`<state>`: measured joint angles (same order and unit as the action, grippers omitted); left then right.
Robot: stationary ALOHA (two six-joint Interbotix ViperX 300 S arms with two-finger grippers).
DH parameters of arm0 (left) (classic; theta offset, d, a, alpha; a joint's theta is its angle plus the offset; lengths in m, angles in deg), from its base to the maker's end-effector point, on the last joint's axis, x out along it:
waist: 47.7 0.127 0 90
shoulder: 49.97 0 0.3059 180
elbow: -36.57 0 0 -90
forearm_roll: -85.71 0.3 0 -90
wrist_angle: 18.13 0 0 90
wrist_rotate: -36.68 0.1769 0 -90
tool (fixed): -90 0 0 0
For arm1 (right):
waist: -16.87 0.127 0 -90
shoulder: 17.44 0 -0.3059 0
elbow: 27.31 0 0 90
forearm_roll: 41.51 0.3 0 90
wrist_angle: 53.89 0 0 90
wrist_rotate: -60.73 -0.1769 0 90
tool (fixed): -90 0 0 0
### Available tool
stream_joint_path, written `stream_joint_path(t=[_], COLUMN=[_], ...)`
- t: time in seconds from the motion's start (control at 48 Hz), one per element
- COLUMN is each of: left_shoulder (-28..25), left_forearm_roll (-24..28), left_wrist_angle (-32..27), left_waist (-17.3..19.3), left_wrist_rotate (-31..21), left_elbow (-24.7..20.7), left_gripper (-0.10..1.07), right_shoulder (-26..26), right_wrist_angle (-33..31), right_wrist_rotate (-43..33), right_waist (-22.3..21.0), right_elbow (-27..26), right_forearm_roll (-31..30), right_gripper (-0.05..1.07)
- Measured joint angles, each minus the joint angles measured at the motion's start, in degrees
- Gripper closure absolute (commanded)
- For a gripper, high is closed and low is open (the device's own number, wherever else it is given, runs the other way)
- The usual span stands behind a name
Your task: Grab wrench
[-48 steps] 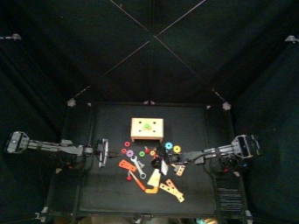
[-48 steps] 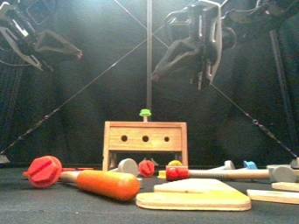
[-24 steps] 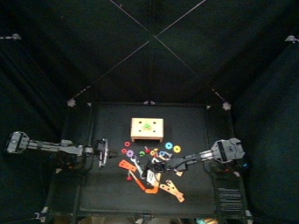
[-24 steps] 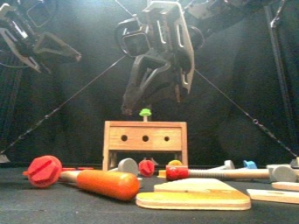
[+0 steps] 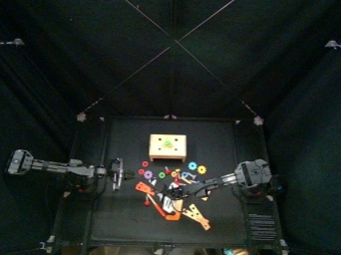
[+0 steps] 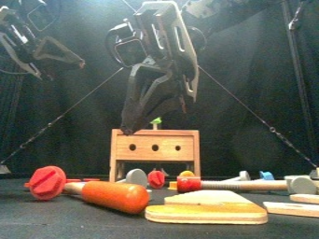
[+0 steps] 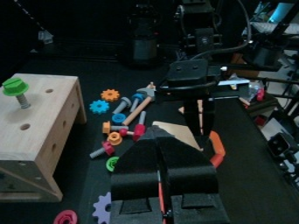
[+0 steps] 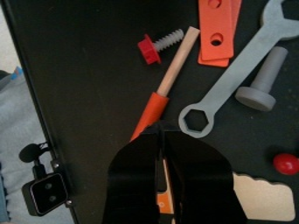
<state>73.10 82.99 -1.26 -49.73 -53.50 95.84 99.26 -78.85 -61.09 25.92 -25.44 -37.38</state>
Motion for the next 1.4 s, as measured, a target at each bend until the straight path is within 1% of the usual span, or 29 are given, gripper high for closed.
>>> stream_joint_path(t=[0.104, 0.229, 0.354, 0.458, 0.5, 0.562, 0.688, 0.771, 0.833, 0.938, 1.125, 1.25, 1.396], left_shoulder=[0.0, -0.09, 0.0, -0.09, 0.0, -0.09, -0.09, 0.0, 0.0, 0.0, 0.0, 0.0, 0.0], left_forearm_roll=[-0.35, -0.62, -0.79, -0.97, -1.05, -1.14, -1.14, -1.14, -1.14, -1.23, -1.67, -1.93, -2.02], left_wrist_angle=[0.0, 0.0, 0.0, 0.0, 0.0, 0.0, -0.09, 0.0, -0.09, 0.0, -0.09, 0.0, -0.09], left_waist=[0.0, 0.0, 0.0, 0.0, 0.0, 0.0, 0.09, 0.0, 0.0, 0.09, 0.18, 0.26, 0.26], left_wrist_rotate=[0.0, 0.0, 0.0, 0.0, 0.0, 0.0, 0.0, 0.0, -0.09, 0.0, 0.0, 0.0, 0.0], left_elbow=[0.0, 0.0, 0.0, 0.0, 0.0, 0.0, 0.0, 0.0, 0.0, 0.0, 0.26, 0.26, 0.26], left_gripper=[1.02, 1.02, 1.02, 1.02, 1.02, 1.02, 1.01, 0.98, 0.93, 0.85, 0.72, 0.69, 0.69], right_shoulder=[0.44, 0.35, 0.88, 2.29, 2.81, 3.69, 5.27, 5.71, 6.24, 7.47, 8.61, 8.88, 9.23], right_wrist_angle=[-4.57, -9.14, -10.28, -10.55, -10.55, -10.55, -10.55, -10.55, -10.46, -10.46, -10.99, -11.51, -11.69], right_wrist_rotate=[-6.5, -15.56, -24.43, -30.06, -31.29, -32.87, -33.75, -33.93, -34.1, -34.19, -34.19, -34.19, -34.19], right_waist=[0.0, 0.7, 2.11, 2.64, 2.81, 2.81, 2.99, 3.08, 3.16, 3.25, 3.16, 3.16, 3.16], right_elbow=[-0.97, -2.2, -3.16, -3.43, -3.43, -3.43, -3.96, -4.66, -5.36, -6.24, -6.86, -6.94, -6.94], right_forearm_roll=[-6.42, -15.82, -23.99, -27.6, -28.04, -28.21, -28.13, -27.77, -27.77, -27.69, -27.77, -27.95, -28.21], right_gripper=[0.95, 0.95, 0.92, 0.84, 0.8, 0.7, 0.53, 0.44, 0.38, 0.33, 0.29, 0.25, 0.2])
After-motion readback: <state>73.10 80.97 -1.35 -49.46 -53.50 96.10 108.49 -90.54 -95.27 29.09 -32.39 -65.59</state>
